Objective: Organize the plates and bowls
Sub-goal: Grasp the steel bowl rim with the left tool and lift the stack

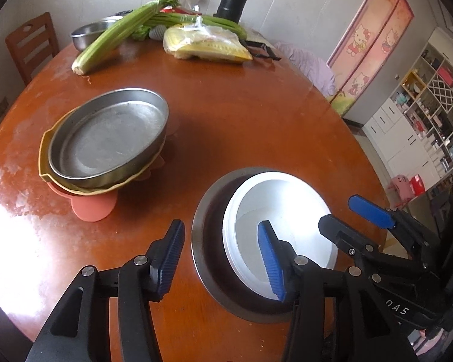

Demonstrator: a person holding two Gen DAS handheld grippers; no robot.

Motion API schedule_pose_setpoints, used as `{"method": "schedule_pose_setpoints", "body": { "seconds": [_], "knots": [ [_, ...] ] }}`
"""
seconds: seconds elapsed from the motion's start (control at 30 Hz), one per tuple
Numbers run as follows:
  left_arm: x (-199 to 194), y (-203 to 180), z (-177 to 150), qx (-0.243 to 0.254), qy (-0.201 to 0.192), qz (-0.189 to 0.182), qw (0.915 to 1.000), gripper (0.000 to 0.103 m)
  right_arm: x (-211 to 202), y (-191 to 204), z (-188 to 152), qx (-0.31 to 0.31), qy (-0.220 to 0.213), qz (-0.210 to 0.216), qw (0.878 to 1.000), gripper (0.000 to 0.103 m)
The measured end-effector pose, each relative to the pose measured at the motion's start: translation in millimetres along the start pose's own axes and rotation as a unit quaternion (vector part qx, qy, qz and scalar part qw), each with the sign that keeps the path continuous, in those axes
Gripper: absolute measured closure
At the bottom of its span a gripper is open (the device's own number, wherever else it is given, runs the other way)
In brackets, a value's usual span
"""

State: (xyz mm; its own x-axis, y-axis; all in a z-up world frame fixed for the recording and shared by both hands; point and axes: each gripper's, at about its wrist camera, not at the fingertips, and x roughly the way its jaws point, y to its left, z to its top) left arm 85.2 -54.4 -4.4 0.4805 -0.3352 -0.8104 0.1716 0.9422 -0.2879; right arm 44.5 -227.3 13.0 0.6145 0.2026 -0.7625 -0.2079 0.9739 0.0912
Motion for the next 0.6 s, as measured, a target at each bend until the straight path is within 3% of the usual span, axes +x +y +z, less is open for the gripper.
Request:
{"method": "schedule_pose_setpoints", "body": {
  "seconds": [0.6],
  "knots": [
    [28.3,-2.4,-4.6,0.016,0.021,0.016,0.9995,0.046,33.5,-7.9,-15.2,0.046,0.051,0.046,0.997,0.037]
  ]
}}
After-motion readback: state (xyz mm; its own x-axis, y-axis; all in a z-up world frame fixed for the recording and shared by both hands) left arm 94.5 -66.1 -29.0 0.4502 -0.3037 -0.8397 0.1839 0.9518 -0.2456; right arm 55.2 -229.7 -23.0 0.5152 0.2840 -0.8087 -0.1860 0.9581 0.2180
